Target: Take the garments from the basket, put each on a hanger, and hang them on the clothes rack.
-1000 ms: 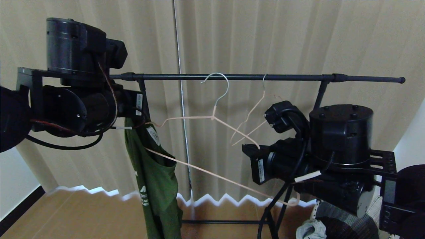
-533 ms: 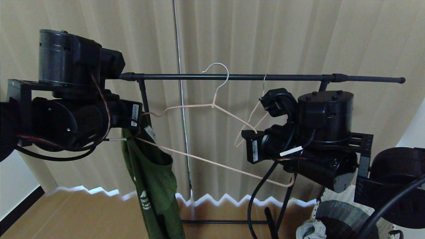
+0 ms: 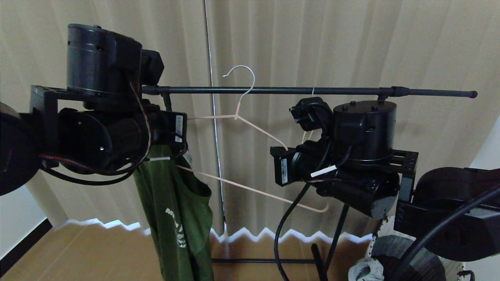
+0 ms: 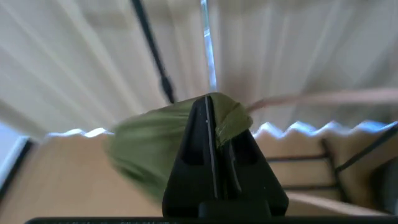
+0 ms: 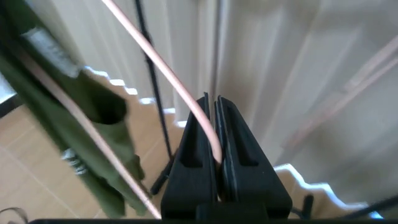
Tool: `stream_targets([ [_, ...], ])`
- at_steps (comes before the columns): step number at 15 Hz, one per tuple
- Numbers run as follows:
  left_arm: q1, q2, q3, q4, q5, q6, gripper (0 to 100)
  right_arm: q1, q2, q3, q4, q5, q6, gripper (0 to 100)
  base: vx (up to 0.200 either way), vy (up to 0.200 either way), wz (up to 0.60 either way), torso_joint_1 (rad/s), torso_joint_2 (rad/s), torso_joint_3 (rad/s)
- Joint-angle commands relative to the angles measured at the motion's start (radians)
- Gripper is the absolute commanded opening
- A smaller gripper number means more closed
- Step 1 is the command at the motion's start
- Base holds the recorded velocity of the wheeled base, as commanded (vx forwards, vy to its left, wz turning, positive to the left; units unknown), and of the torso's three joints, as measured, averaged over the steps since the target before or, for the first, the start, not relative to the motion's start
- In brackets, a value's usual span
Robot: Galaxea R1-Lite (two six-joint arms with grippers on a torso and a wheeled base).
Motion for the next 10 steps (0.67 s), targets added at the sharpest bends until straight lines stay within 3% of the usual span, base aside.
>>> stream_targets([
  [1,-0.032,0.026,-0.038,0.001,0.0,-0.017,0,0.016,0.017,-0.019,0.001,0.001,0.0,0,0.0,0.0,0.0,0.0,0.0,0.0],
  [5,-0.084,0.014,-0.052,-0.001,-0.043,-0.018,0,0.027,0.017,-0.025,-0.002,0.006,0.0,0,0.0,0.0,0.0,0.0,0.0,0.0],
  [8,-0.089,-0.046,-0.047,-0.001,-0.272,-0.011,0,0.027,0.026,-0.023,-0.055,0.006,-0.003,0,0.0,0.0,0.0,0.0,0.0,0.0],
  [10,-0.089,-0.07,-0.042,-0.001,-0.356,-0.006,0,0.027,0.026,-0.022,-0.058,0.006,-0.003,0,0.0,0.0,0.0,0.0,0.0,0.0],
])
